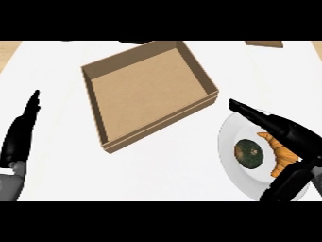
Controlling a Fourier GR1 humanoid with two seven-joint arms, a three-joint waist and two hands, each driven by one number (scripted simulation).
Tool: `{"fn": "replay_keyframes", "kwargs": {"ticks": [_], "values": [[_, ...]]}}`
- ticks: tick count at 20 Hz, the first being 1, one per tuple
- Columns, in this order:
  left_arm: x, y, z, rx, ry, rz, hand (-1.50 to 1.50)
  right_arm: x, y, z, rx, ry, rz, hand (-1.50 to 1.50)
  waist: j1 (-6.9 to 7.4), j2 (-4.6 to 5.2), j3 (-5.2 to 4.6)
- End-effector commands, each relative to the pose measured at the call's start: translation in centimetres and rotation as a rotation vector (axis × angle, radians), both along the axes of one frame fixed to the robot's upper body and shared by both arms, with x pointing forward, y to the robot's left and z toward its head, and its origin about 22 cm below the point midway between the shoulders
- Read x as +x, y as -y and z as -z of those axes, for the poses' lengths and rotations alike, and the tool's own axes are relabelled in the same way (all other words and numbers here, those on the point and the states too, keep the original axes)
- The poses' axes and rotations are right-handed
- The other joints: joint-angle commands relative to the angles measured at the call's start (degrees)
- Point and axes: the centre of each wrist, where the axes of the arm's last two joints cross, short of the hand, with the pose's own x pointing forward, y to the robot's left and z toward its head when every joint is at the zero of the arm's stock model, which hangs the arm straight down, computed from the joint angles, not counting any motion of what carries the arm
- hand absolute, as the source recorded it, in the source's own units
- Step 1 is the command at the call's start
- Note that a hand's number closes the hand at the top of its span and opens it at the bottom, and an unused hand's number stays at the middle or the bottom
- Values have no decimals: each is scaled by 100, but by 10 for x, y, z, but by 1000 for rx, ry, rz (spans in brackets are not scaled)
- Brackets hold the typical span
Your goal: Pick the squash from the plate and place it in the cardboard box
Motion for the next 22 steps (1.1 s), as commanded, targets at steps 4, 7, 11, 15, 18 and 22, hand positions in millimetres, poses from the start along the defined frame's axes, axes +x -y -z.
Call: {"fn": "replay_keyframes", "kwargs": {"ticks": [4,7,11,15,18,22], "values": [[7,-10,-16,47,48,34,0,6,56,46,146,-68,-213,-150,96,143,45],[10,-9,-17,47,46,45,0,25,66,27,98,51,-229,-150,129,129,37],[6,-8,-12,56,50,58,0,36,68,8,-151,262,-243,-150,140,81,18],[8,-2,-6,57,25,65,0,44,72,1,-375,341,-340,-150,138,102,1],[4,-8,2,51,19,42,0,58,74,-15,-508,385,-399,-150,121,77,-18],[3,-34,-10,66,22,25,0,70,63,-12,-698,444,-469,-150,48,44,-28]]}}
